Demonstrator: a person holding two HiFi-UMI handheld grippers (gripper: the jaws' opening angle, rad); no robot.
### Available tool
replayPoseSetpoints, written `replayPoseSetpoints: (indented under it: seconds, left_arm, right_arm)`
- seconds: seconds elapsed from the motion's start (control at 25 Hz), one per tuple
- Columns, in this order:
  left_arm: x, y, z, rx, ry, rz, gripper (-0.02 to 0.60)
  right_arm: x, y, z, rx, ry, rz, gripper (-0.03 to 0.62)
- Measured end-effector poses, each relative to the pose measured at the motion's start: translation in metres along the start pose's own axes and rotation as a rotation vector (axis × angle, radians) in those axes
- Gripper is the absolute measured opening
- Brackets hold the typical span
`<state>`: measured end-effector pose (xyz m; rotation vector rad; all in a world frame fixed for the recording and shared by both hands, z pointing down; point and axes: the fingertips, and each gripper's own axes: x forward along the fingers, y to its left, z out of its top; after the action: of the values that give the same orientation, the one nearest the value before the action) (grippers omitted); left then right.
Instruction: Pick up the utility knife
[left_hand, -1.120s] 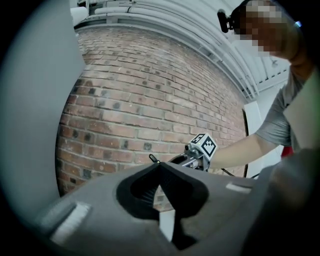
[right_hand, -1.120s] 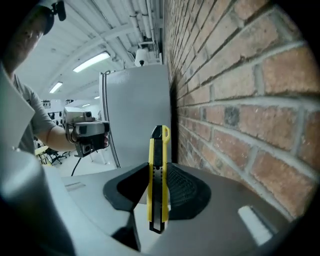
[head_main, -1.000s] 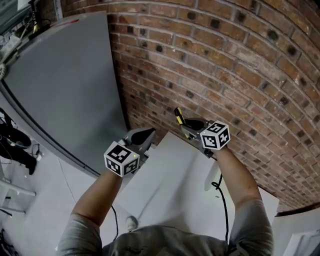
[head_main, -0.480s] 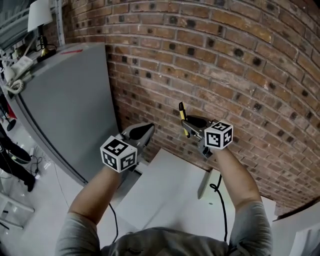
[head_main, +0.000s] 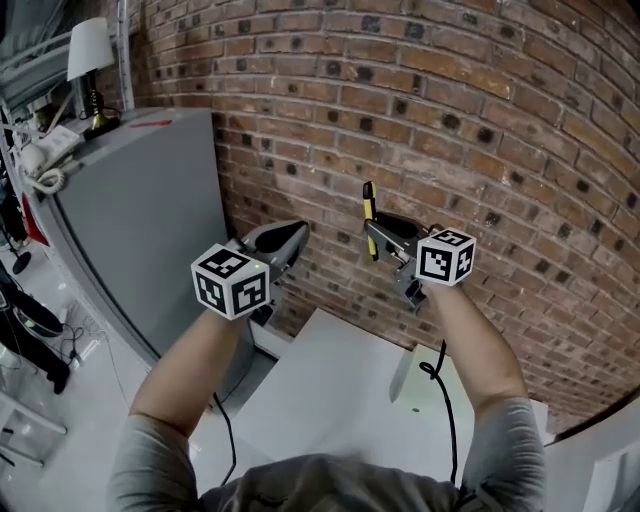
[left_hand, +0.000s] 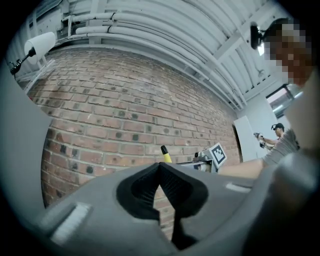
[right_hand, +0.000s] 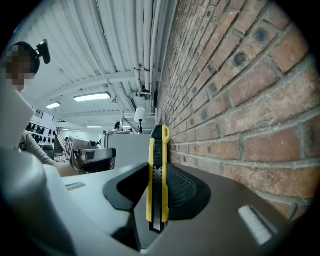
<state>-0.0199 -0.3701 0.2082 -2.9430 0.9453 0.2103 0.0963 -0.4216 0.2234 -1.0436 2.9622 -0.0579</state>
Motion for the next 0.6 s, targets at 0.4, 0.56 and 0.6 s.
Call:
replayPoseSetpoints:
  seconds: [0.4,0.56,0.6]
  left_arm:
    - [-0.011,0.0,0.027,0.03,0.0,0.028,-0.002]
    - [-0.013,-0.002,0.03,0.037,0.002,0.029,-0.002]
    - [-0.013,-0.002,0.031,0.036,0.001,0.029,-0.002]
  right_arm:
    - [-0.009,0.011,0.036,-0.007,-0.06,-0.009,0.124]
    - [-0.012,0.011,0.041,-0.011,-0.064,-0.011,0.124]
    - [-0.013,0.011,0.041,-0.01,-0.066,-0.012,0.124]
